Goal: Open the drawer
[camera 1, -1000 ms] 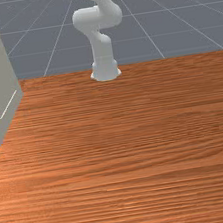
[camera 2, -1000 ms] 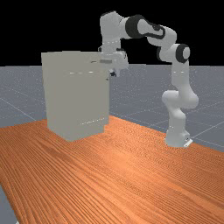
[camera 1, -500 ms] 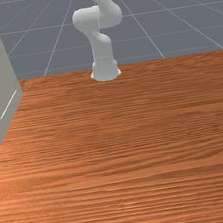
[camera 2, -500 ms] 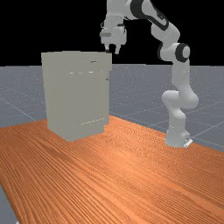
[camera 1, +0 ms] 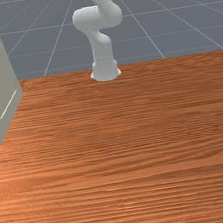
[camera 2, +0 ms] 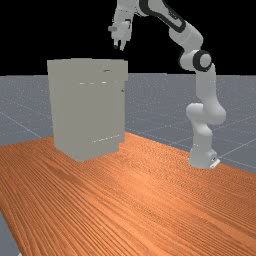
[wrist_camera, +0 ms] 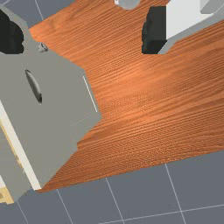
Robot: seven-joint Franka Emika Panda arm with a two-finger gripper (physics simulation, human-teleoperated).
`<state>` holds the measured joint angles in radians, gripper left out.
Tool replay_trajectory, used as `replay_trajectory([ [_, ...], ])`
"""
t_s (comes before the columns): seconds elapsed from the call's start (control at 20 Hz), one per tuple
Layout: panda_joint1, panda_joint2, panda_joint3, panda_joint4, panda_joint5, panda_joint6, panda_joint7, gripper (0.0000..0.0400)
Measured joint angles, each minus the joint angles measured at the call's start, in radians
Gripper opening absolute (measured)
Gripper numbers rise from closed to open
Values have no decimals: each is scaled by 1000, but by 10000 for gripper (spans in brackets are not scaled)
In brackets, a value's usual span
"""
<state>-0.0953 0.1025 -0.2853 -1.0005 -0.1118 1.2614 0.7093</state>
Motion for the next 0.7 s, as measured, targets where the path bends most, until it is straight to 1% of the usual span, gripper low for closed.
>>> replay_trajectory([
  [0.25, -57, 32, -41, 39, -4, -10, -45, 400],
  [0.5, -107, 135, -68, 228, -9, -93, -106, 400],
  [0.7, -136, 193, -82, 266, -12, -102, -124, 400],
])
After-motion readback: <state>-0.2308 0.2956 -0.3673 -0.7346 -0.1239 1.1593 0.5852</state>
